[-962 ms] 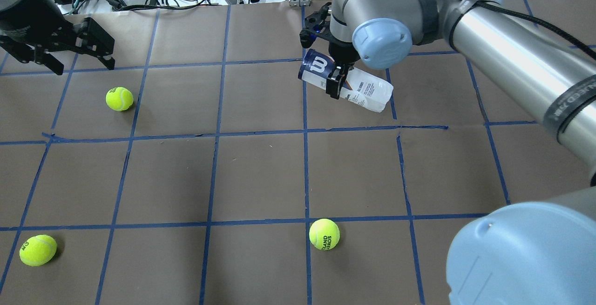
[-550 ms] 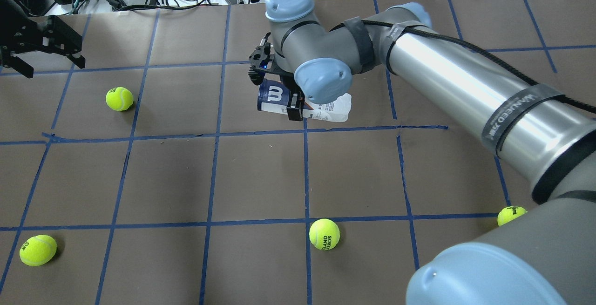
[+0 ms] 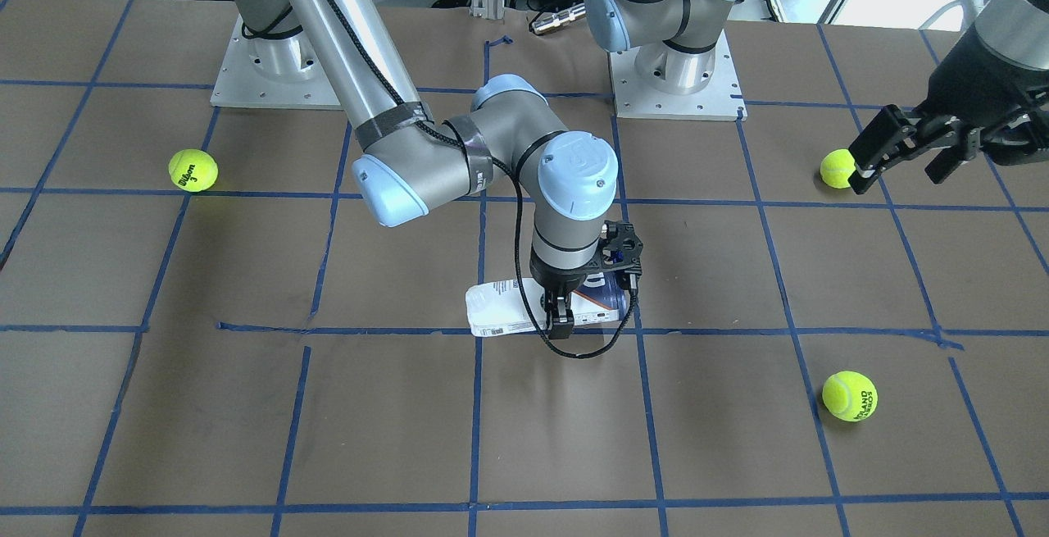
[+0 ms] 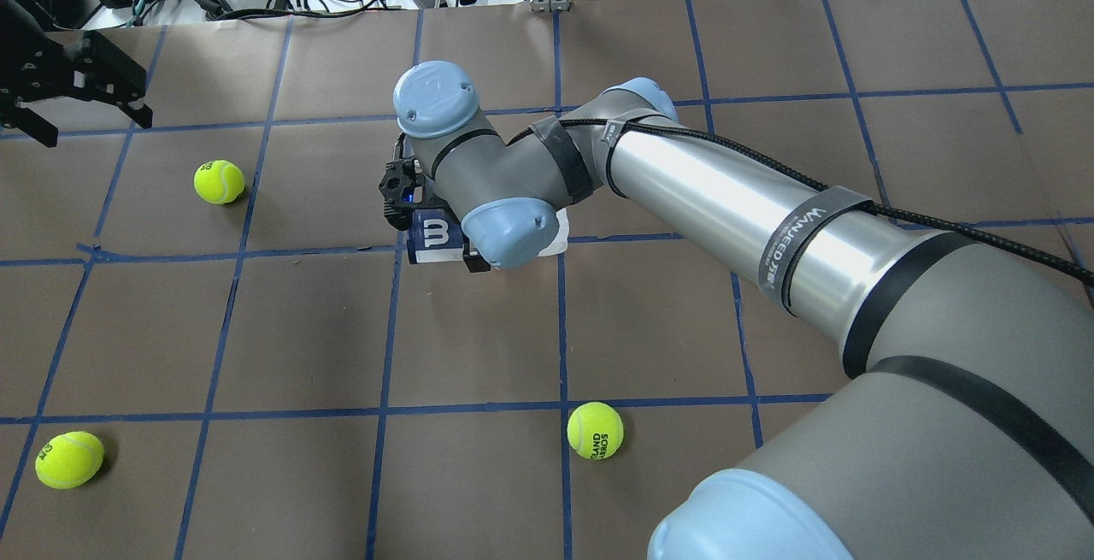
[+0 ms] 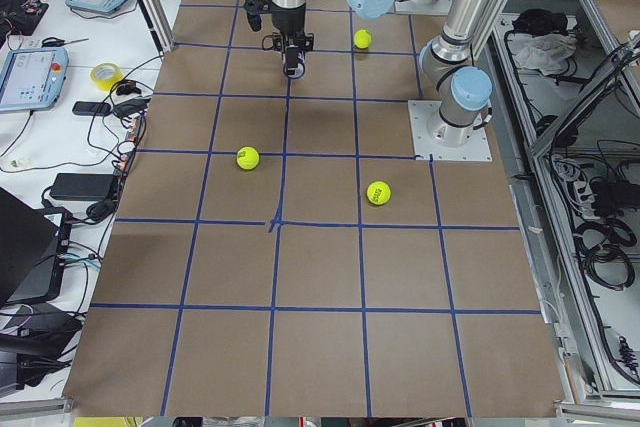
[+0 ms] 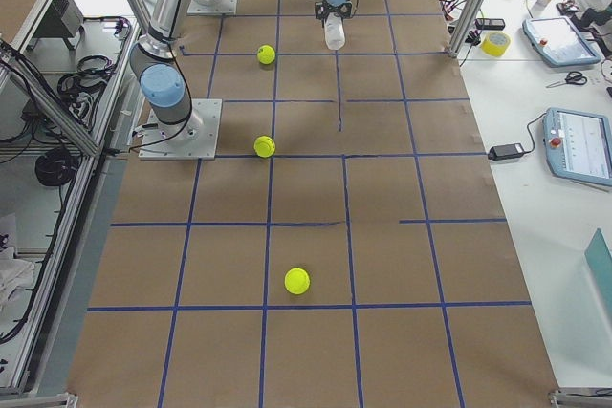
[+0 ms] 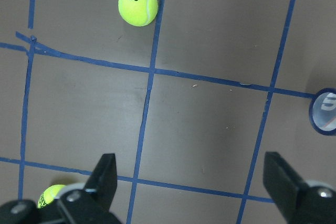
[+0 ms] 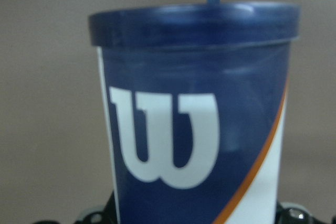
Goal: Lift up tennis ball bucket
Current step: 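Lay the can on its side on the table and open the right gripper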
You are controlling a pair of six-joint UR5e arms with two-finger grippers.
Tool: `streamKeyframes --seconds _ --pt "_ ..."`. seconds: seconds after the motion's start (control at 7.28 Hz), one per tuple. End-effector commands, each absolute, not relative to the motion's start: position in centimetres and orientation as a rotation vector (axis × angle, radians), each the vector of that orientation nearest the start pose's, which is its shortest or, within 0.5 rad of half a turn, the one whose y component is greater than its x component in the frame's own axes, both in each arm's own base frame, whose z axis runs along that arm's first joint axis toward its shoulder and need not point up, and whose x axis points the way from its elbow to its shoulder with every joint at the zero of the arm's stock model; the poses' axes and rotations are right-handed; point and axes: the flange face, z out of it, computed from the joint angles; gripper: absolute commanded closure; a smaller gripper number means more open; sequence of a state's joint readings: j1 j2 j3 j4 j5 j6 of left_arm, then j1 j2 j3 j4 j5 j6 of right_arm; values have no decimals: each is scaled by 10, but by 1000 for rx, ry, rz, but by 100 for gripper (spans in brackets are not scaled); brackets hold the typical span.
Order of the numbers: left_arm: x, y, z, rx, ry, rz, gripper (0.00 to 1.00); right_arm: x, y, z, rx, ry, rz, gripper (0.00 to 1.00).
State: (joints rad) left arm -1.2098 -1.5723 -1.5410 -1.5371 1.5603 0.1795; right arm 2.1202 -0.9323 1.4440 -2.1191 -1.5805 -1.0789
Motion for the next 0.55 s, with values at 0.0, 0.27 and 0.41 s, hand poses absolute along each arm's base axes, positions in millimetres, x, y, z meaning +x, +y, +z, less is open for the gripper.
streamKeyframes --seconds 0.0,0.27,0.41 --pt "51 -514 505 -285 3121 -97 0 478 -527 212 -2294 2167 -47 23" --pt "51 -513 504 -285 3122 -95 0 473 -531 208 -2286 2180 -35 23" --pt "51 -513 504 -285 3122 -95 0 472 -533 202 -2284 2185 -22 22"
